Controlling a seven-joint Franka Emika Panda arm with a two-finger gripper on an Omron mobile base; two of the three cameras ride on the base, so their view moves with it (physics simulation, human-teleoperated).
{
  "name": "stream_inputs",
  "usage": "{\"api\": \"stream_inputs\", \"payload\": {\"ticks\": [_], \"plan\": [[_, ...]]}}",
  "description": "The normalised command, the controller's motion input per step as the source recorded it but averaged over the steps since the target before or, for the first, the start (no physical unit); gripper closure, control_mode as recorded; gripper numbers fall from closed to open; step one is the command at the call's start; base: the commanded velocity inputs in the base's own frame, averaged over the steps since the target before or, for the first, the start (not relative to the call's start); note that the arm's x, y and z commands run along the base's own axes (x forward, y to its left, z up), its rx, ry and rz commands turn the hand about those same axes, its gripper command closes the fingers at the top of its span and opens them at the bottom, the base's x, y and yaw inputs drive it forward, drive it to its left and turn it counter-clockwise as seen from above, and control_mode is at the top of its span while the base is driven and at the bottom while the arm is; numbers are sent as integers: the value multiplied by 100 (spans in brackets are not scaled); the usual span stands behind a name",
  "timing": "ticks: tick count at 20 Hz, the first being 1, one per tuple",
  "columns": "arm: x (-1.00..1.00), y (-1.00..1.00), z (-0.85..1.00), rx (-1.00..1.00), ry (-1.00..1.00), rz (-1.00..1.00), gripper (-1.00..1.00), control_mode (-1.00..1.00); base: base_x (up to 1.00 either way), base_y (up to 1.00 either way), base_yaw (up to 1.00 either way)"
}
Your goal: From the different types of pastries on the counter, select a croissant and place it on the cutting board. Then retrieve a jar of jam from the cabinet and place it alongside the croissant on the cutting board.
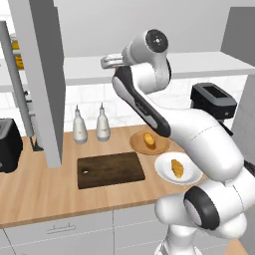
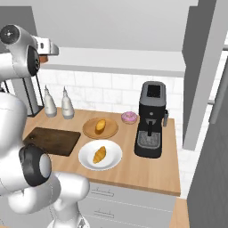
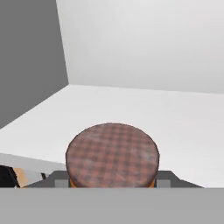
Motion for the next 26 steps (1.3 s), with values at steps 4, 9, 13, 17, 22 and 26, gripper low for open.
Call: {"api": "stream_inputs", "payload": {"ticks": [4, 9, 13, 17, 22, 26], "plan": [[-92, -8, 0, 3, 2, 0, 100, -100, 0, 0, 0], [-100, -9, -8, 0, 3, 0, 100, -100, 0, 0, 0], [-100, -14, -26, 0, 5, 0, 100, -100, 0, 0, 0], [-100, -7, -79, 0, 1, 0, 100, -100, 0, 0, 0], [-97, -1, -99, 0, 0, 0, 100, -100, 0, 0, 0], [-82, -2, -95, 0, -1, 0, 100, -100, 0, 0, 0]]}}
